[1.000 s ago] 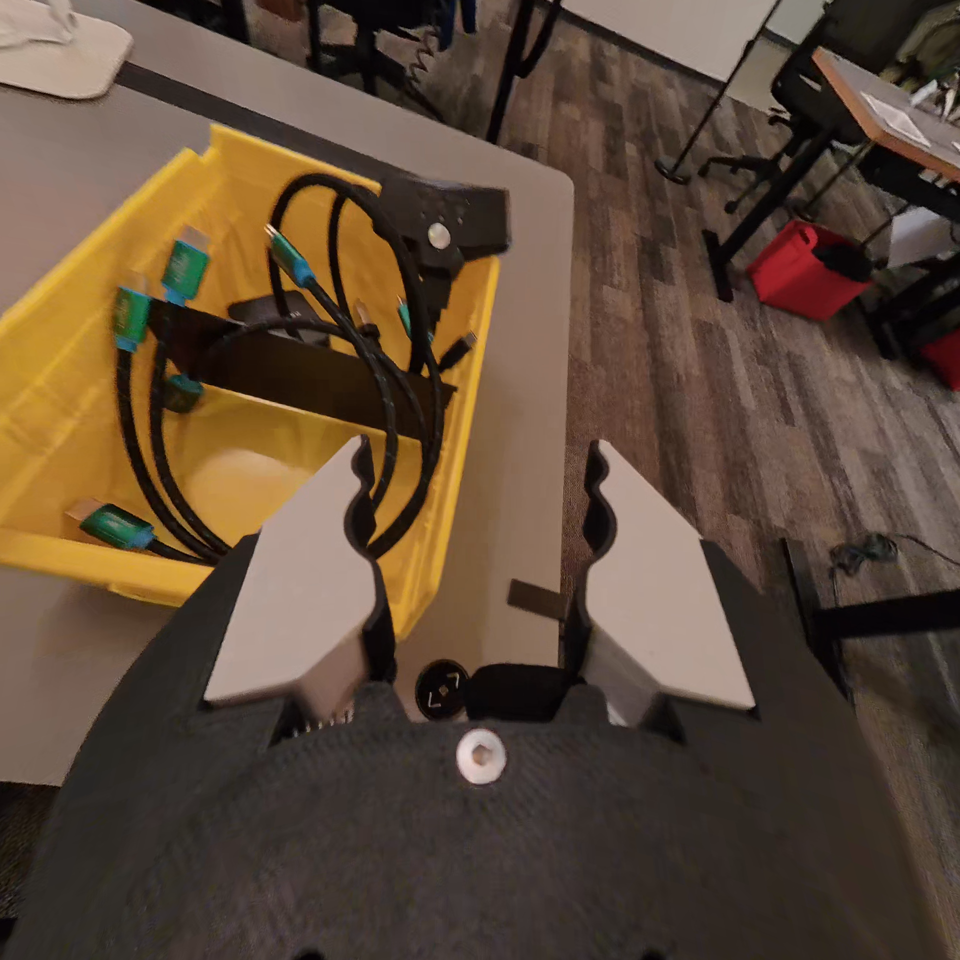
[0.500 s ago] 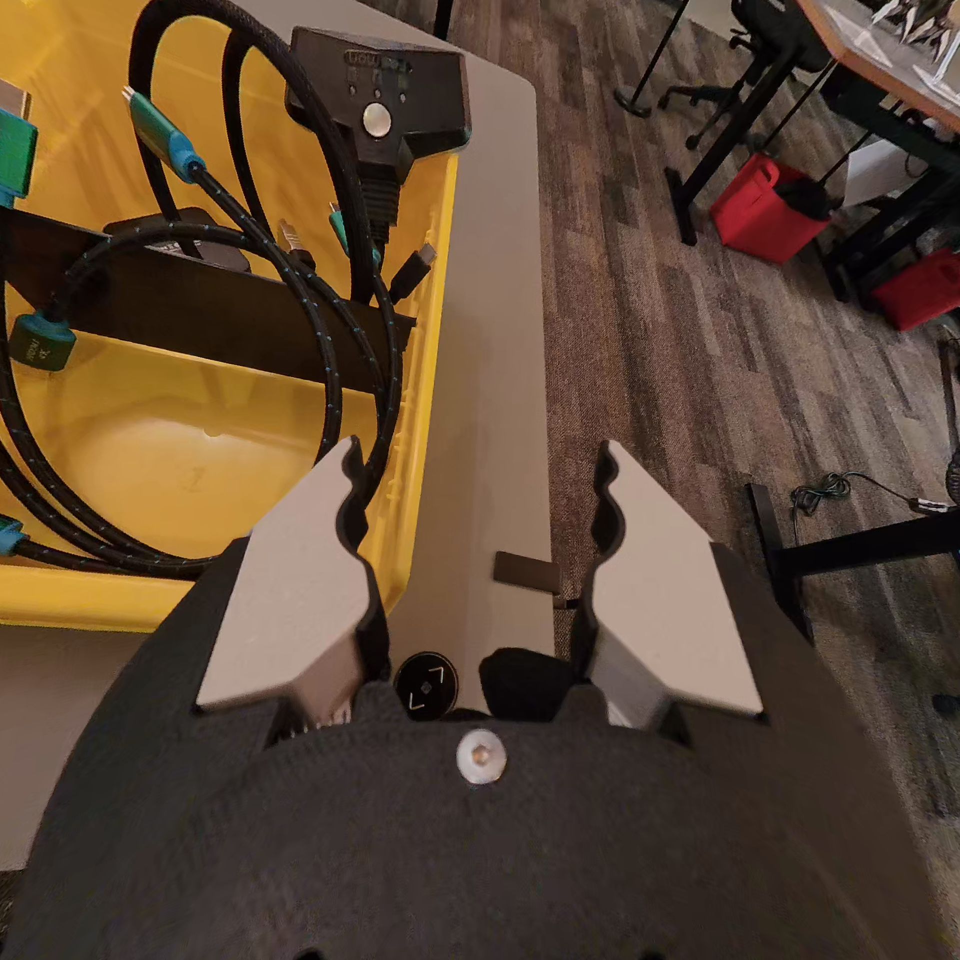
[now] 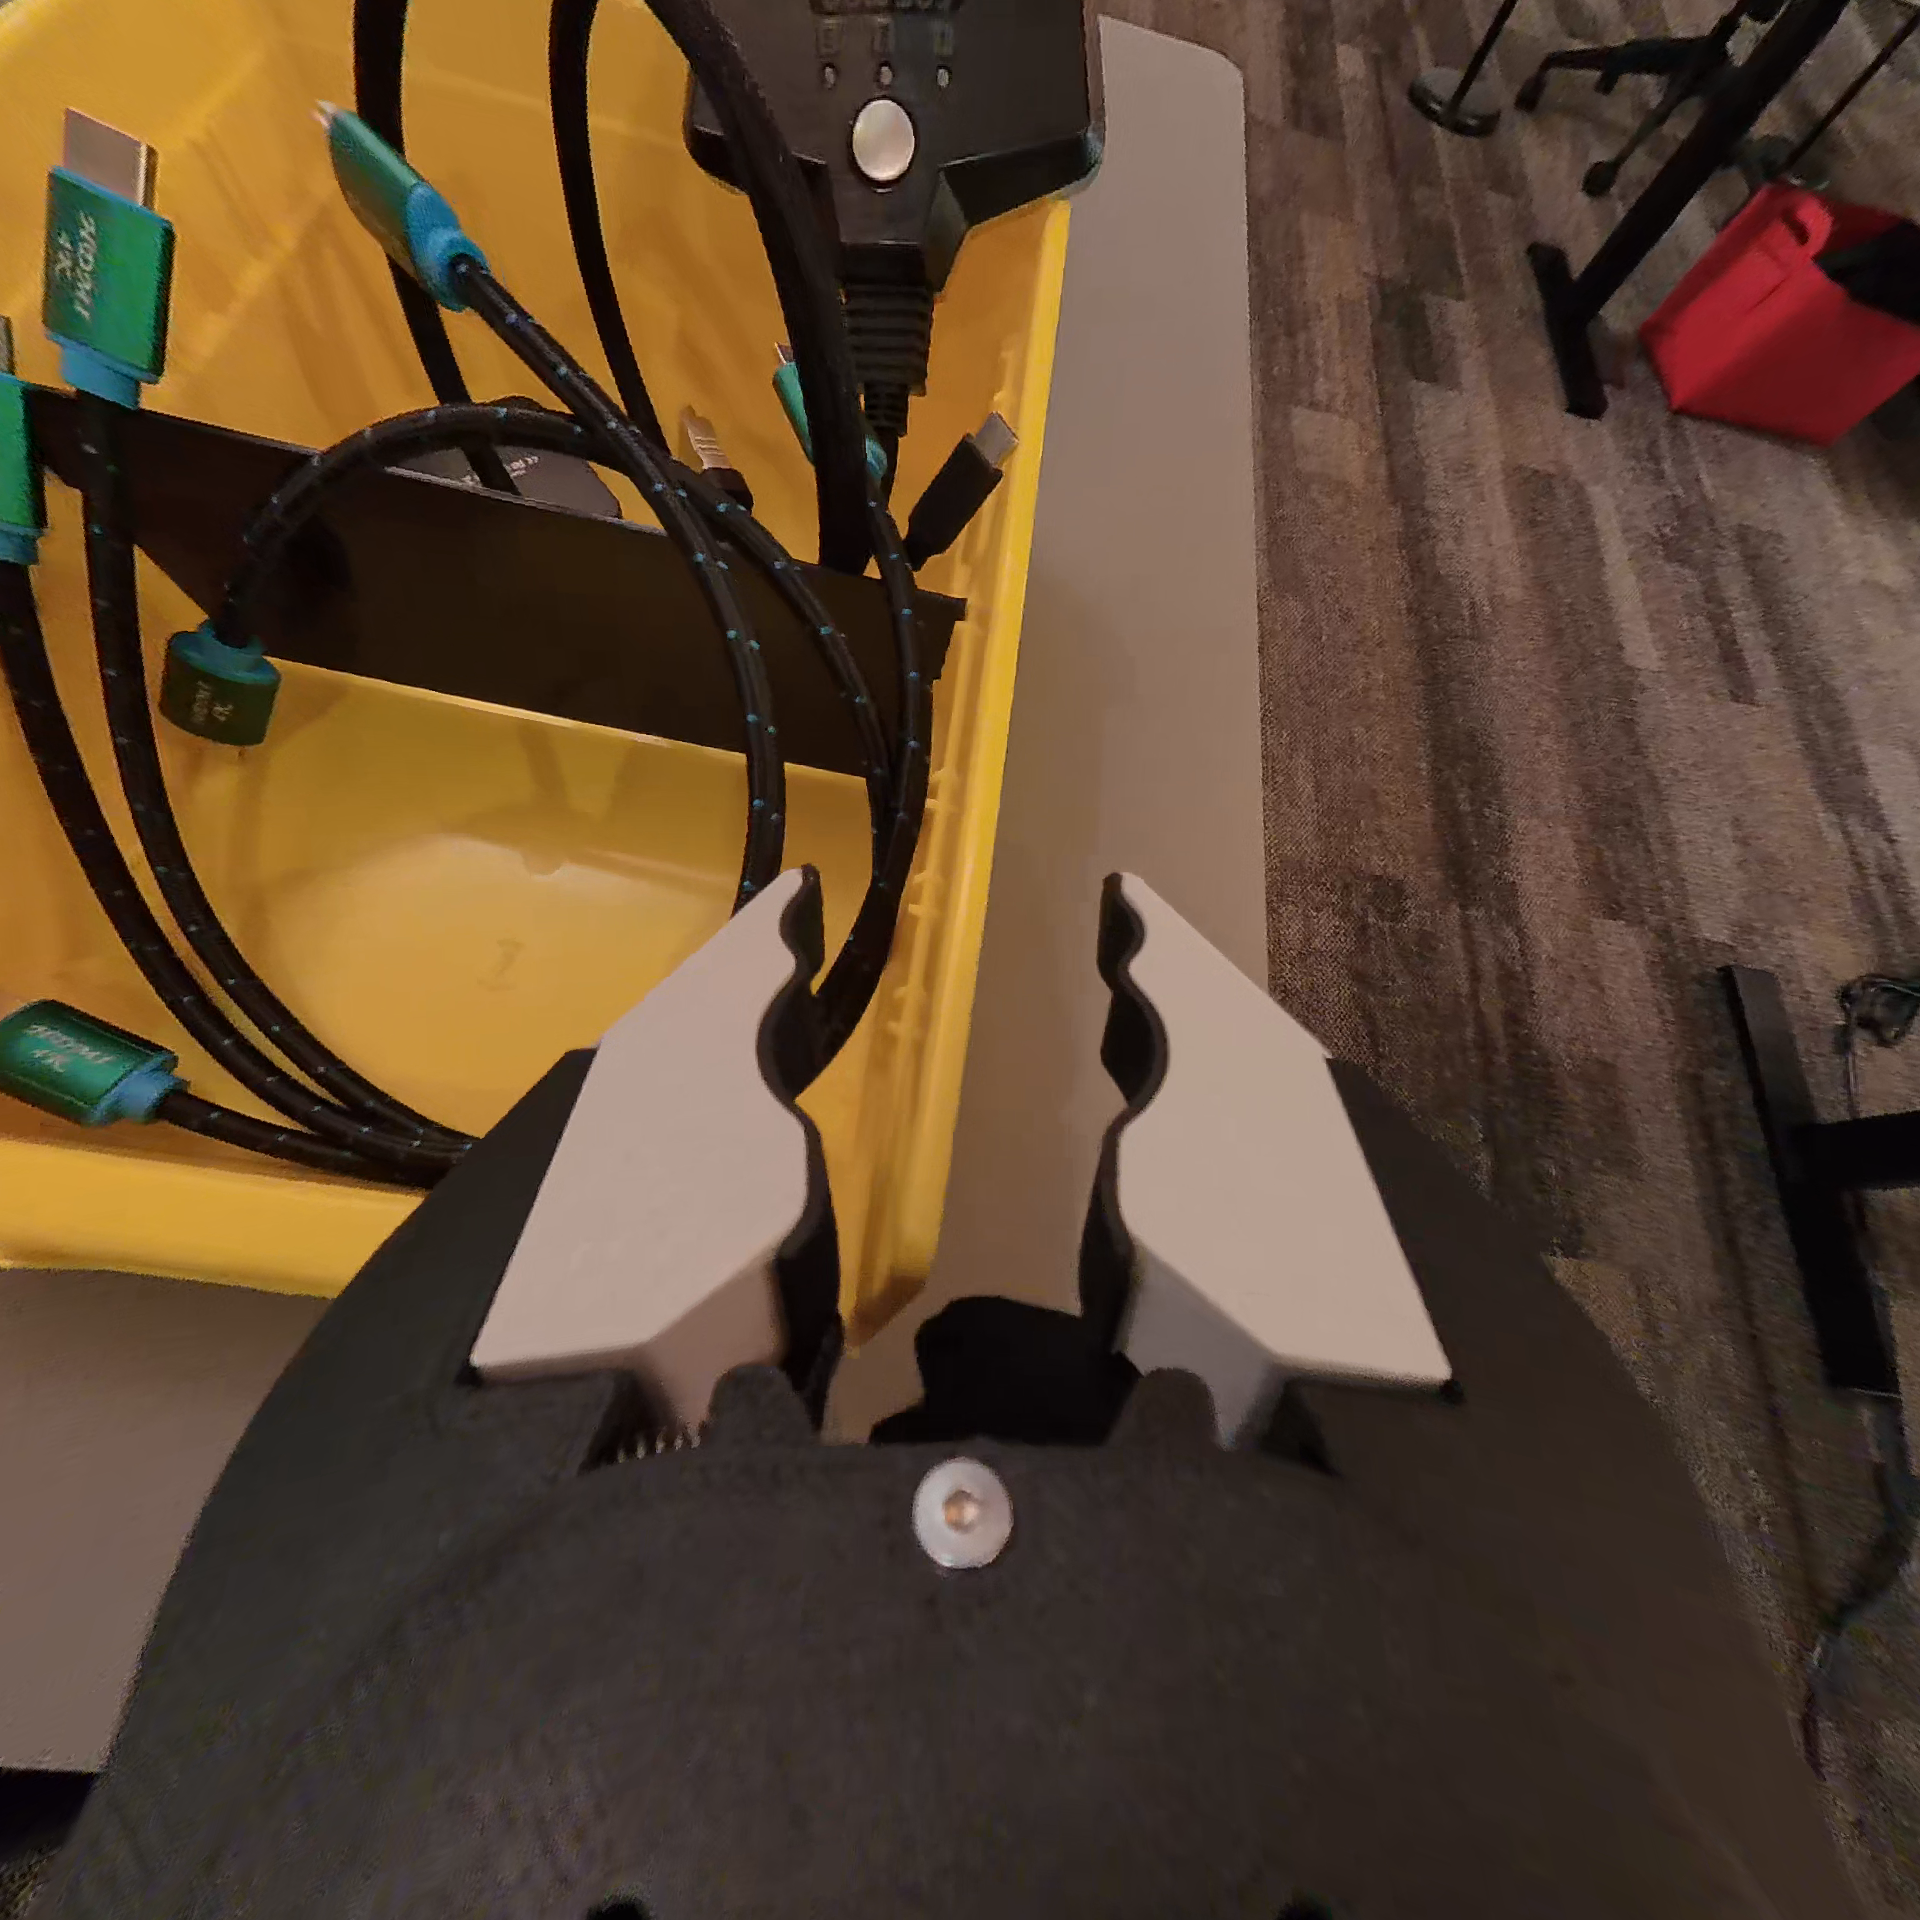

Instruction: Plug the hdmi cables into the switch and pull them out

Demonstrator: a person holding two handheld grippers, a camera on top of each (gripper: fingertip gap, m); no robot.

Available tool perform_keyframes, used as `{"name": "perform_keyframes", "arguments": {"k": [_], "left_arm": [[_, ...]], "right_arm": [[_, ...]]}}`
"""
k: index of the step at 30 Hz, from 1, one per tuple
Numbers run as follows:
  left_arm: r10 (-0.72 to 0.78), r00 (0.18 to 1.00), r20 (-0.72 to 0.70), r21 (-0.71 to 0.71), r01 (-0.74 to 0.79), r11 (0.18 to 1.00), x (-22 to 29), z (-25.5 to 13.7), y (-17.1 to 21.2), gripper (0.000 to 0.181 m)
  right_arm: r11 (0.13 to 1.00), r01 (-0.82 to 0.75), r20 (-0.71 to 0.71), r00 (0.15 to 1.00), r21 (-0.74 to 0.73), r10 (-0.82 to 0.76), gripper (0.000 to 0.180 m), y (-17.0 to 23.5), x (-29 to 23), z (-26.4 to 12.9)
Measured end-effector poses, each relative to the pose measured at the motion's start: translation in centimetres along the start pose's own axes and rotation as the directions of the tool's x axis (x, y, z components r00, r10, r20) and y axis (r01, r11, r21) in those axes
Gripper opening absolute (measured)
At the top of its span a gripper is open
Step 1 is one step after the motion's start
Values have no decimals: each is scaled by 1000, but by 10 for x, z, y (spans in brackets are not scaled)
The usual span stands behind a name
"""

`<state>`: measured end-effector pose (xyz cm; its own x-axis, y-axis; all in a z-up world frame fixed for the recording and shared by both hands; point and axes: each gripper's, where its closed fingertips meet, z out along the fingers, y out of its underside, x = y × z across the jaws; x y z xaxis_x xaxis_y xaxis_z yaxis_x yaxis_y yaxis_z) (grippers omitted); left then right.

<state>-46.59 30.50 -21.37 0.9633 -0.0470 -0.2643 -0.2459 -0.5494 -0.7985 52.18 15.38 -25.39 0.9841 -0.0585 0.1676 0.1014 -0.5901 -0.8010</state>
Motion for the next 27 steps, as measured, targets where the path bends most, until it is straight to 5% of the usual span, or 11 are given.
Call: {"name": "perform_keyframes", "arguments": {"k": [12,14,17,20,25,27], "left_arm": [[-163,963,-216,-122,140,983,-2,45,56,77],[-196,952,-235,-81,182,980,-8,46,52,45],[-267,916,-300,-50,264,963,-10,44,46,25],[-288,923,-253,26,304,952,-29,37,40,32],[-283,953,-109,41,289,956,-62,33,46,83],[-284,947,-152,-8,287,958,-52,41,57,84]], "right_arm": [[1000,12,115,993,-26,-9,15,10,-19,11],[1000,10,129,992,-13,-9,14,9,-22,12],[1000,-5,139,990,-2,5,14,8,-23,12],[1000,-13,147,989,8,12,14,8,-24,12],[1000,-20,158,987,16,17,14,8,-25,13],[1000,-23,163,986,15,21,14,8,-25,13]]}}
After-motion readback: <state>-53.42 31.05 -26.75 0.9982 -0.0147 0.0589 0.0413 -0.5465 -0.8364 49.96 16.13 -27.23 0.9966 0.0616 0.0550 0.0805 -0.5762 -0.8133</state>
